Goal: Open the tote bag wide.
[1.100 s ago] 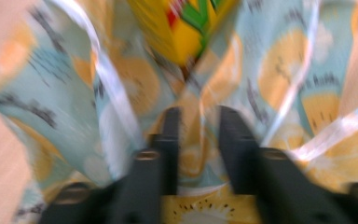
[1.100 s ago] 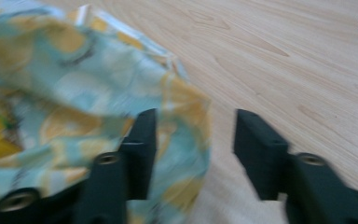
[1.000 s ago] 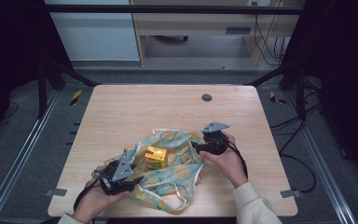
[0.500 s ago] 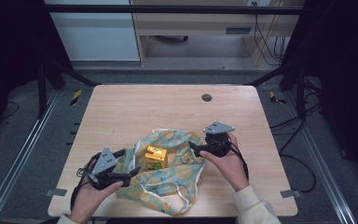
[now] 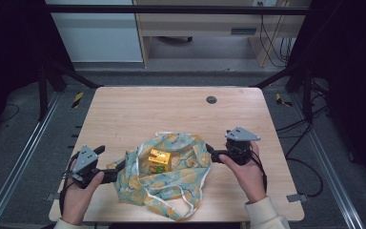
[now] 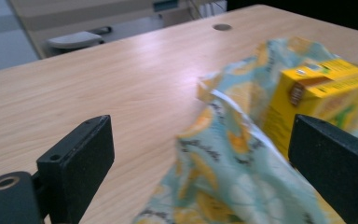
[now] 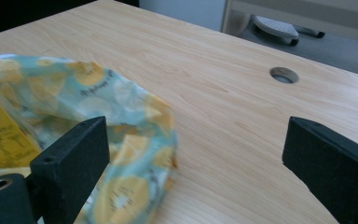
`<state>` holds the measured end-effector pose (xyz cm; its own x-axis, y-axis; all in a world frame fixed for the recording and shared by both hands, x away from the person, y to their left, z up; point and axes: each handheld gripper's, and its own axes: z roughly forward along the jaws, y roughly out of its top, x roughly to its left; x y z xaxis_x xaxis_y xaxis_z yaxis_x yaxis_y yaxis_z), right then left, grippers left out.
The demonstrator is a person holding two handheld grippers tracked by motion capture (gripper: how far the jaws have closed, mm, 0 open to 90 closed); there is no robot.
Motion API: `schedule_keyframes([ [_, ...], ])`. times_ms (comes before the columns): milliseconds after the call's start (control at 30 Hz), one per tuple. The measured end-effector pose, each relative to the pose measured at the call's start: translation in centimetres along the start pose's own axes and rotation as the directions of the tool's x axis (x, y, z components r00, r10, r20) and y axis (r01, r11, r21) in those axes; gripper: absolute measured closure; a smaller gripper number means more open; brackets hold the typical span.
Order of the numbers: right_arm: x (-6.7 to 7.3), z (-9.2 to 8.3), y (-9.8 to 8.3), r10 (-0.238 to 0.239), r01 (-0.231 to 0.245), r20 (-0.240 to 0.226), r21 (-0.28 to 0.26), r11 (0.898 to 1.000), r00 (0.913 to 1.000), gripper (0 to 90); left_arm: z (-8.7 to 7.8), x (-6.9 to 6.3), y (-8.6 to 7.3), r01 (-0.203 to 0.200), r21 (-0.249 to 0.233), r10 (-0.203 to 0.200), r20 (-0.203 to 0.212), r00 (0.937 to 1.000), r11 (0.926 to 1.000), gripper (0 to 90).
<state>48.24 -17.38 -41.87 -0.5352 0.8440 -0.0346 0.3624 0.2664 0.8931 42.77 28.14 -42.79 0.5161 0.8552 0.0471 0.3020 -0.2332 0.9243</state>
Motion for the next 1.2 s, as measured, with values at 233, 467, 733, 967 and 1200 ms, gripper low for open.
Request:
schedule_keyframes([
  [233,-2.2,-1.5,-1.8,0.06,-0.06,0.034,0.018,0.998,0.9976,6.9,-0.4,2.5,-0.7,0.068,-0.003,-0.068,-0.058,0.996,0.9977,6.8],
  [467,-3.9,-2.6,-3.6,0.09,-0.094,0.069,0.053,0.994,0.9936,10.0,-0.4,2.8,-0.8,0.05,0.004,-0.05,-0.086,0.9951,0.9987,6.8],
  [733,-5.8,-3.6,-5.4,0.114,-0.125,0.118,0.086,0.988,0.9864,9.0,-0.3,3.3,-1.0,0.046,0.025,-0.043,-0.108,0.9933,0.9987,6.2],
  [967,-7.3,-4.6,-6.9,0.154,-0.17,0.137,0.112,0.979,0.9785,9.5,0.0,4.4,-1.5,0.037,0.053,-0.03,-0.136,0.9902,0.9979,5.6],
  [1200,-8.8,-5.8,-8.3,0.172,-0.194,0.17,0.119,0.974,0.9703,9.9,0.5,6.6,-2.5,0.095,0.124,-0.07,-0.193,0.9787,0.9878,5.7],
])
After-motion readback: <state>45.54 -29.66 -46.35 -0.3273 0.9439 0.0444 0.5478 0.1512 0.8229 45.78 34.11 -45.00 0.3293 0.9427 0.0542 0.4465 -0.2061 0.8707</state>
